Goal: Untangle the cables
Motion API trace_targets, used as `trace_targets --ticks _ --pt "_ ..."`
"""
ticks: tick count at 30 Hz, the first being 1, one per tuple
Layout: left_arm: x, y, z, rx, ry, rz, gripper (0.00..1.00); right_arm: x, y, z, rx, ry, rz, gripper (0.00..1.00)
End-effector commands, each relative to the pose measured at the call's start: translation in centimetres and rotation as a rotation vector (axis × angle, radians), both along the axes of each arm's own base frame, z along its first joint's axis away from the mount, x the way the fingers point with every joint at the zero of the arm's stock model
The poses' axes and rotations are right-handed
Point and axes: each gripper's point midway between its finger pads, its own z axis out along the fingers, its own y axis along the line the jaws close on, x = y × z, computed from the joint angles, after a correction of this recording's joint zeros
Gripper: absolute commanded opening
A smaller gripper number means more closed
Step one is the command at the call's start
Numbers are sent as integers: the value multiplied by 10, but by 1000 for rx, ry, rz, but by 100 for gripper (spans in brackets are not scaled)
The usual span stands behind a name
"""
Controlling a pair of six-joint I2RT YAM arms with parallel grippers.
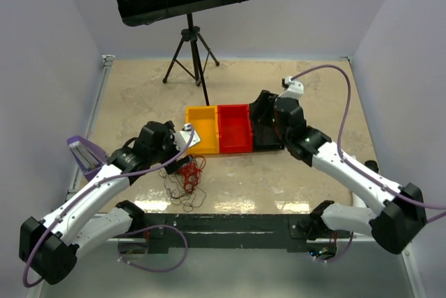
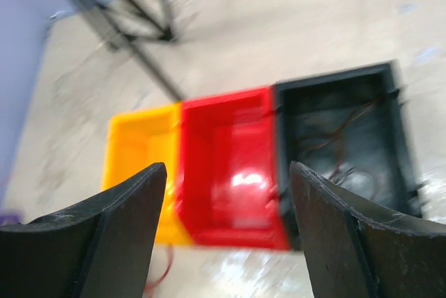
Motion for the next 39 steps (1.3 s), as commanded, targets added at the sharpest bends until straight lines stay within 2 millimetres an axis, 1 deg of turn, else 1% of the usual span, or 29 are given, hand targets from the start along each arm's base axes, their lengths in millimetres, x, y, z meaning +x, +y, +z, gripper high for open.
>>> trace_targets --ticks 1,2,3,4,5,7,9,10,11,13,14,18,25,28,31,36,39 --pt "-6 0 -12 -18 53 -66 100 -60 54 -6 103 34 219 75" --pt "-8 2 -17 -5 67 -75 100 -75 70 -11 146 51 273 75" --pt "-10 4 -21 4 77 -79 100 -96 88 -19 180 72 349 74" --pt "-11 7 -25 14 82 -82 100 -111 105 -18 239 70 411 73" --pt "-13 8 -28 19 90 -86 100 -127 118 -26 276 90 461 72" --pt "-14 10 -31 25 94 -91 100 -143 132 -47 310 131 510 67" --pt "-15 11 -32 28 96 -93 100 -151 144 -63 332 158 545 64" --pt "-16 11 -34 28 103 -99 100 -154 151 -65 347 161 564 63" --pt "-17 12 -35 30 111 -103 100 -155 157 -71 348 171 574 63" --pt "-18 13 -39 34 123 -109 100 -155 171 -73 364 168 597 63" --pt "-19 15 -41 40 127 -110 100 -155 177 -78 360 172 603 62" --pt "-19 19 -51 57 145 -108 100 -147 198 -88 365 182 609 59" --pt "-18 23 -51 65 135 -108 99 -137 223 -109 390 214 599 50" --pt "-19 24 -52 69 135 -107 99 -134 228 -120 381 232 583 43" --pt "-21 26 -55 73 137 -108 99 -130 230 -126 376 239 564 33" --pt "-23 29 -65 90 142 -108 98 -127 228 -126 369 237 540 0" --pt "-22 32 -73 101 141 -96 98 -128 221 -120 357 228 527 0"
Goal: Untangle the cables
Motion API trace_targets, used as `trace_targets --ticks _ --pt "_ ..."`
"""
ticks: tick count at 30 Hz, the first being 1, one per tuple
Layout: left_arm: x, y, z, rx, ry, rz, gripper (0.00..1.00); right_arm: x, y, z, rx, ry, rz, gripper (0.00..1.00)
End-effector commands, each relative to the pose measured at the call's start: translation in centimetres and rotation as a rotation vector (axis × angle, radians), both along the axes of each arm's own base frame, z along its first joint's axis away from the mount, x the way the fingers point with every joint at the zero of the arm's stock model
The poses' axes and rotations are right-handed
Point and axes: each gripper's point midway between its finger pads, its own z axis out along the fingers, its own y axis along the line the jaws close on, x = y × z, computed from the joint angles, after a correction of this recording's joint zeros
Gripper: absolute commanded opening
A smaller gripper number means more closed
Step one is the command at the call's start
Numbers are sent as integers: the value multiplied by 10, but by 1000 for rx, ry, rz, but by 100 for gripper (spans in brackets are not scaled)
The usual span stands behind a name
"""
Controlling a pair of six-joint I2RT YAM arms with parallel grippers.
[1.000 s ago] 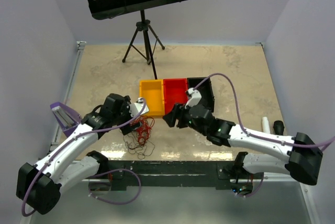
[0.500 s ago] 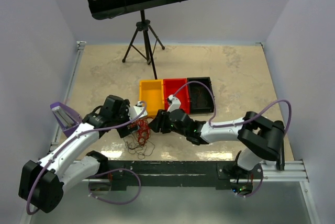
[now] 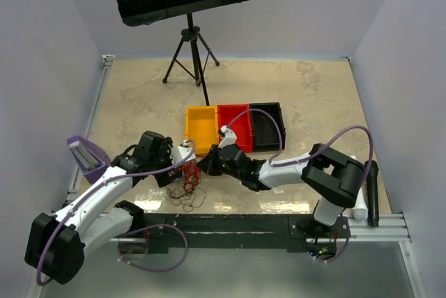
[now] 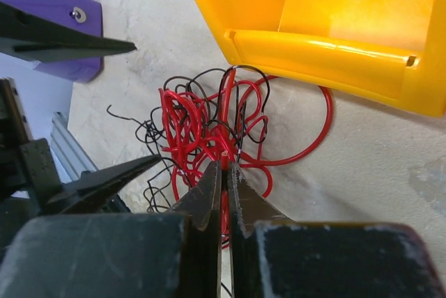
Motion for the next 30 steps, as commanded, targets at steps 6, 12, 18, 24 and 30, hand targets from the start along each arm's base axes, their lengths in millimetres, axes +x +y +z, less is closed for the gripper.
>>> trace_targets --ticks 6,12,18,24,30 --pt "15 1 -9 27 -38 -6 59 -7 -16 49 68 -47 -46 0" --pt "22 11 -12 73 -72 27 4 -19 -53 56 39 -29 -103 0" --pt "24 23 -7 120 -131 39 0 -15 -100 111 56 -87 -232 0" --pt "29 33 -5 169 -159 68 0 -9 -170 179 45 -164 -435 0" --pt "31 39 -10 209 -166 74 0 -10 -248 262 90 -266 -634 0"
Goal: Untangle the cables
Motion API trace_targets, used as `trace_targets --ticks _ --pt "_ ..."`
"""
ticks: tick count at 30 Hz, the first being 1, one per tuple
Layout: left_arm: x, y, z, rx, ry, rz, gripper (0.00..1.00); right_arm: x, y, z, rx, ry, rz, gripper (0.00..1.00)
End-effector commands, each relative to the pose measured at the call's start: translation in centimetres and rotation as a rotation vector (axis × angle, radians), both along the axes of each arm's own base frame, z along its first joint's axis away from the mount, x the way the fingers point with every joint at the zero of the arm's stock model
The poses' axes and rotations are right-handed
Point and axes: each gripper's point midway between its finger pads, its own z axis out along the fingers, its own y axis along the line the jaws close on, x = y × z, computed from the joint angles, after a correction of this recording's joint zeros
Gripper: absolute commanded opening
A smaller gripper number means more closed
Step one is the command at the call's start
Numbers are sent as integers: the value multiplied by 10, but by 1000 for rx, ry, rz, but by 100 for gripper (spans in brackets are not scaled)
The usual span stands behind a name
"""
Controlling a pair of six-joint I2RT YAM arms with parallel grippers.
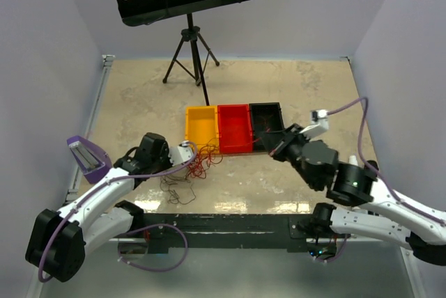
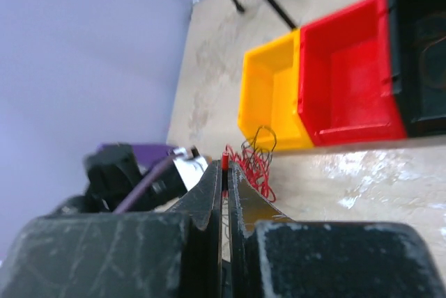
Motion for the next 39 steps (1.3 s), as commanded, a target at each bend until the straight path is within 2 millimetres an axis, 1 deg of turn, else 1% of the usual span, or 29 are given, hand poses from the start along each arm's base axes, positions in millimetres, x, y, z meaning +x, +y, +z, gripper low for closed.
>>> trace_targets --ticks 1,3,4,5,6,8,11,18,26,30,32,34,35,39 --pt "9 11 -2 60 -38 21 0 4 -76 51 -27 -57 -235 0" --pt "9 17 -6 89 -43 29 0 2 -99 73 -20 -75 -294 0" --pt "10 20 -7 108 -50 35 0 2 -112 81 -23 -81 -335 0" --pt "9 23 -10 123 -53 36 0 -1 -124 96 -2 -93 -361 0" --pt "7 26 -15 140 -52 33 0 -3 -136 107 7 -103 -390 0" --pt "7 30 -18 162 -61 32 0 -8 -160 124 33 -119 -440 0" --pt "6 35 -24 191 -65 32 0 -17 -196 146 73 -139 -514 0" --pt "6 43 -33 246 -64 29 0 -37 -259 182 147 -184 -610 0" --pt "3 55 -43 313 -75 29 0 -63 -341 235 259 -242 -727 0" --pt "2 58 -46 329 -71 28 0 -77 -383 254 348 -264 -768 0" --pt "1 58 -47 330 -67 28 0 -78 -394 259 382 -276 -761 0" --pt "2 58 -47 331 -69 30 0 -74 -393 259 373 -268 -760 0" --pt "2 58 -48 332 -67 28 0 -74 -396 260 376 -258 -765 0" --pt "-1 64 -52 369 -61 24 0 -79 -418 272 407 -251 -788 0"
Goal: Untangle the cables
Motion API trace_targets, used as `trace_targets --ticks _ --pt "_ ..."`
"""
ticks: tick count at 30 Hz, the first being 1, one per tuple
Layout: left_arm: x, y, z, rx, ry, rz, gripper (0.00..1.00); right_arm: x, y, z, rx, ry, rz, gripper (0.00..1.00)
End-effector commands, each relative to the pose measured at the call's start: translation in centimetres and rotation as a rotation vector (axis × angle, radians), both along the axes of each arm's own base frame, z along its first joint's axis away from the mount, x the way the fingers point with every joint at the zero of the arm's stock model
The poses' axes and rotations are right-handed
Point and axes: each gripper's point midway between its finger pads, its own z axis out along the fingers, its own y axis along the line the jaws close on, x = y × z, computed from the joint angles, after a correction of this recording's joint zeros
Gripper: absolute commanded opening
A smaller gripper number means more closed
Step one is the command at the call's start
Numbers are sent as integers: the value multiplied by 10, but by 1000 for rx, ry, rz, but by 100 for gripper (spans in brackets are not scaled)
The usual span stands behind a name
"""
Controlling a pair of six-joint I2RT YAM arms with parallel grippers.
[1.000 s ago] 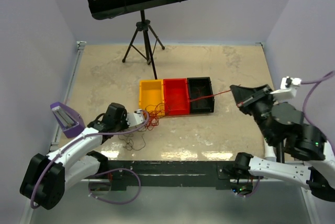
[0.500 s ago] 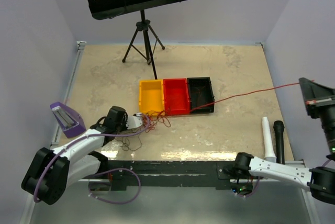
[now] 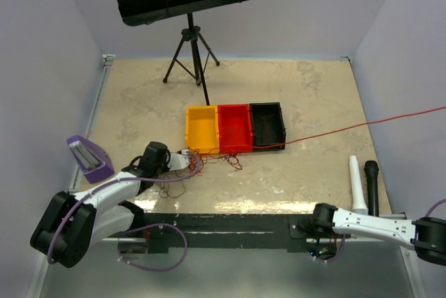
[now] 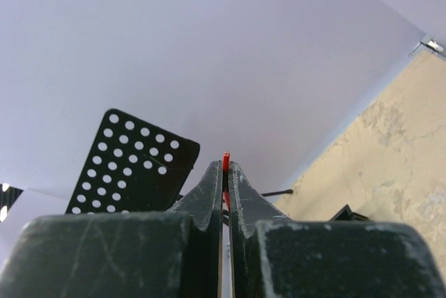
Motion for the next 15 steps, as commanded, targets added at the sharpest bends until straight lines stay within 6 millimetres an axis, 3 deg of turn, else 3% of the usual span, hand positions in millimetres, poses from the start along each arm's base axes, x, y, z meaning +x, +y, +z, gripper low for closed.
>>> trace_targets --ticks 1,10,13,15 --pt "-20 21 -21 103 69 4 0 -12 -56 15 159 -19 -56 0" --pt "-27 39 -38 209 43 -7 0 -13 -77 22 141 19 -69 0" --pt "-27 39 -38 208 44 -3 0 -4 -59 21 102 40 -51 0" --pt "-24 34 -35 182 46 6 0 9 -27 21 75 30 -1 0"
